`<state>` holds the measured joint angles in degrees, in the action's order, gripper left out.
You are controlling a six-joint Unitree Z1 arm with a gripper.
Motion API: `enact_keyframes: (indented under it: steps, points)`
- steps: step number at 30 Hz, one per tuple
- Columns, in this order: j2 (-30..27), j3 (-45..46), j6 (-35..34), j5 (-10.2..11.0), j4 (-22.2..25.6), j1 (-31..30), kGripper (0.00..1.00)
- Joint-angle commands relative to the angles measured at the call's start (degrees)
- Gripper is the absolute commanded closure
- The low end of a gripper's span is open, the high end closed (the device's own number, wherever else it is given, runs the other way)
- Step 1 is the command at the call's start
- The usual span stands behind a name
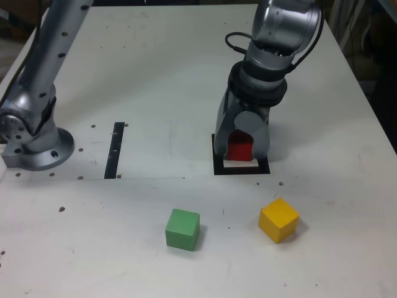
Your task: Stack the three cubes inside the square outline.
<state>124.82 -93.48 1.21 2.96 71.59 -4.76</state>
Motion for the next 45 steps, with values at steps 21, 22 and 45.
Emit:
enact_keyframes:
  steps: [21, 22, 45]
  points:
    - [-8.1, -2.3, -1.4, 0.2, 4.5, -3.8, 0.0]
    - [-7.9, -3.0, -2.0, -0.2, 4.9, -4.8, 0.0]
    - [1.8, -15.1, -24.3, -3.8, 9.7, -20.9, 0.0]
